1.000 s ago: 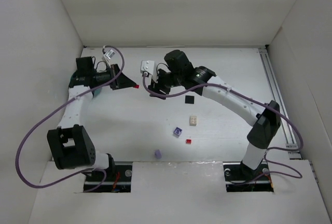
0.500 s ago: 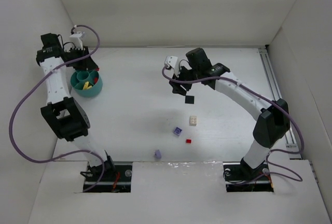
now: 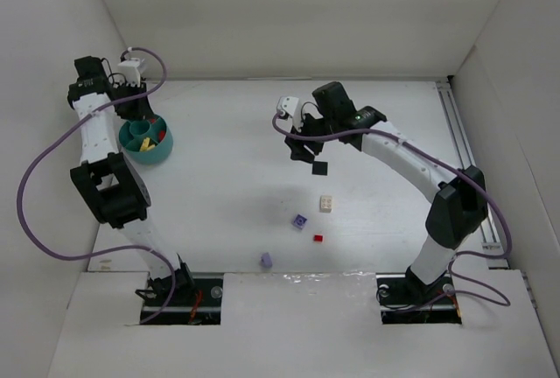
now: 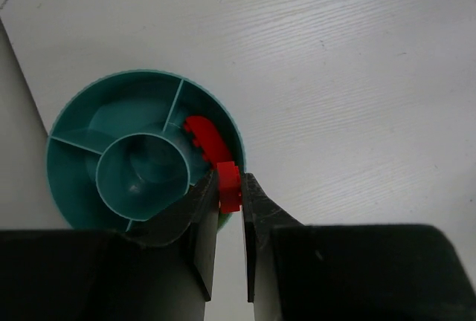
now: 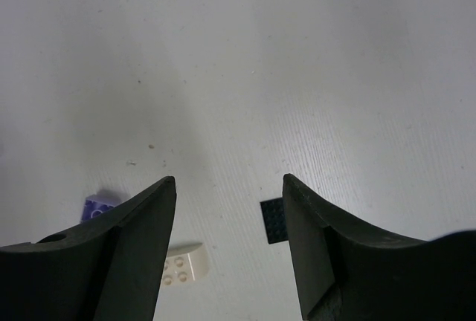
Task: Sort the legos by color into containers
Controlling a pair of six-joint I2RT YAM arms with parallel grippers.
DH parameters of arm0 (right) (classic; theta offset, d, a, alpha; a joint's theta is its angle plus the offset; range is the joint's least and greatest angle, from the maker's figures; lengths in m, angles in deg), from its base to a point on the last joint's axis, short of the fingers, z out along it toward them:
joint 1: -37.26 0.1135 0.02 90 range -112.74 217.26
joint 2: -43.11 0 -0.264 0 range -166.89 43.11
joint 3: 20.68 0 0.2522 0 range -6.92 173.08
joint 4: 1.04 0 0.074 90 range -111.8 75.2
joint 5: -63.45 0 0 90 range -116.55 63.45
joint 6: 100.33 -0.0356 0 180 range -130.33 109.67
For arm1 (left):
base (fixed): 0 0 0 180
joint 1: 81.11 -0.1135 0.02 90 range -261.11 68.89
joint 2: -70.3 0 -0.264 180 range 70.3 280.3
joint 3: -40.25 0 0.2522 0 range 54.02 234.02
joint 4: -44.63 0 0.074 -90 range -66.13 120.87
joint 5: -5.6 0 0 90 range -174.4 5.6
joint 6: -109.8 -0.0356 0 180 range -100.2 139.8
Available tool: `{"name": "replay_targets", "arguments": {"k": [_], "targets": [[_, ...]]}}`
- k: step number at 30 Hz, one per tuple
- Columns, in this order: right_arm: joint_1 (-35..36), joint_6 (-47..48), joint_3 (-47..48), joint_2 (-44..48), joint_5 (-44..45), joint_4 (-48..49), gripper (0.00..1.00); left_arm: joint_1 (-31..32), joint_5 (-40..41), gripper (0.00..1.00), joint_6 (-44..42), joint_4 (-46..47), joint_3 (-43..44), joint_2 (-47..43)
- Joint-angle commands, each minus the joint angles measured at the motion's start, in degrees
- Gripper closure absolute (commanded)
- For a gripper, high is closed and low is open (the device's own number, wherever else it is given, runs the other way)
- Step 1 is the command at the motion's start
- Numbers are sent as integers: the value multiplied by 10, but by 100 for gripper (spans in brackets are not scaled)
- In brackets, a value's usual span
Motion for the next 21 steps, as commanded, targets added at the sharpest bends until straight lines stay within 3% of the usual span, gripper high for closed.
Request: {"name": "replay_targets", "arguments": {"k": [1,15,21], "targets": [[2,-4,31,-3,-13,-2,35,0,24,92,-2,17,27,11],[2,-4,42,-20,-2,-8,35,24,41,90,-2,22,38,45],[2,-4,32,-15,8,-8,35,24,59,81,4,29,38,56]]}}
